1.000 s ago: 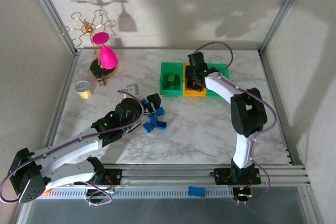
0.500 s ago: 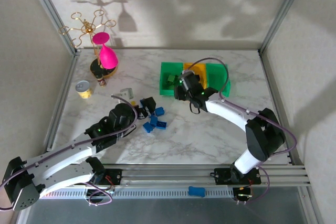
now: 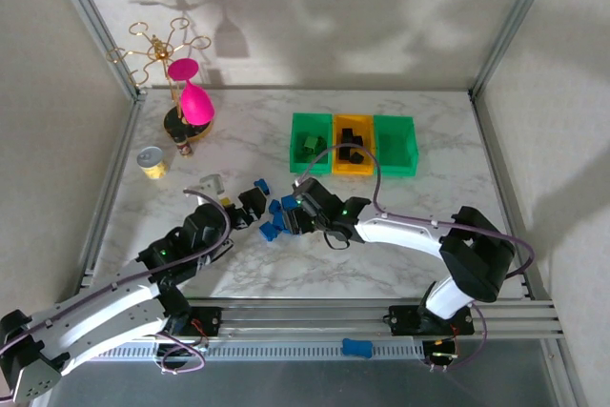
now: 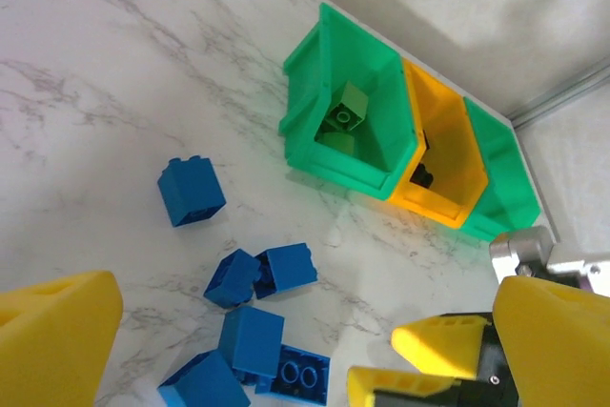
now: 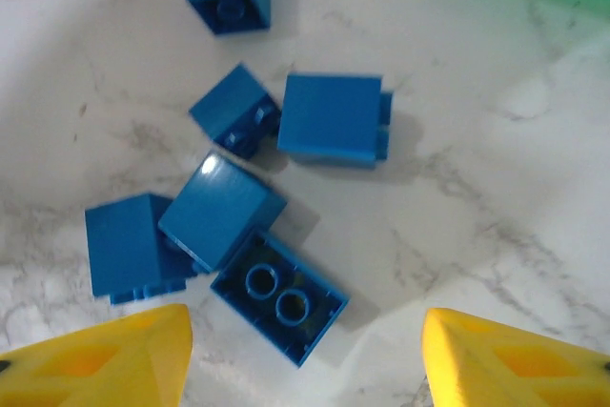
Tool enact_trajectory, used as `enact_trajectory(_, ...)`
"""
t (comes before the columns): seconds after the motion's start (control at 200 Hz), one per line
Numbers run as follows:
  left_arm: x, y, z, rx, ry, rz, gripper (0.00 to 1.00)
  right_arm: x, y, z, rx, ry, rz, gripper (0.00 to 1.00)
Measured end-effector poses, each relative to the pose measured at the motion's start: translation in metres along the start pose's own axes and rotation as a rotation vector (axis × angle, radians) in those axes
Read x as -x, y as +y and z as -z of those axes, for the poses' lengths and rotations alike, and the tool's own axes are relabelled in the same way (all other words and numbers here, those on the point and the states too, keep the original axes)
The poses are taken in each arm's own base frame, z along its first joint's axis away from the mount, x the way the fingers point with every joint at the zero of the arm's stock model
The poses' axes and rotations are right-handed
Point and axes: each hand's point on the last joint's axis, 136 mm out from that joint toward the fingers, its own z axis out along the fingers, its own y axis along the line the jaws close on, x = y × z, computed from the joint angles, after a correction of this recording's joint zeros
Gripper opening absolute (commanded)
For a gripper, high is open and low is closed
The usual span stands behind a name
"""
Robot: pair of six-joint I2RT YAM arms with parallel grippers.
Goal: Sort the legos into containers by color
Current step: Pick up the lego from the center of the table.
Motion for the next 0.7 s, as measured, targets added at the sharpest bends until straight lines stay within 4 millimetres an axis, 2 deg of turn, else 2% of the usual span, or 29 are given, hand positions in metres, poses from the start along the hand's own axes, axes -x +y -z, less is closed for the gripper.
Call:
enact_trajectory(0.23,0.003,0.003,0.003,0.005,-0.014,0.010,1.00,-0.018,0.005,-0.014,0.043,0.046,0.093,0.77)
enact_trajectory(0.446,0.002,0.003,0.002,0.006,-0.014,0.009,1.00,-0.036,0.007,-0.037,0.071,0.118,0.200,0.80)
enact_trajectory(0.606,0.003,0.004,0.003,0.010,-0.015,0.008,1.00,-0.034,0.002,-0.048,0.073,0.130,0.245,0.79)
enact_trajectory(0.701,0.003,0.004,0.004,0.010,-0.015,0.008,1.00,-0.030,0.005,-0.049,0.087,0.125,0.272,0.75)
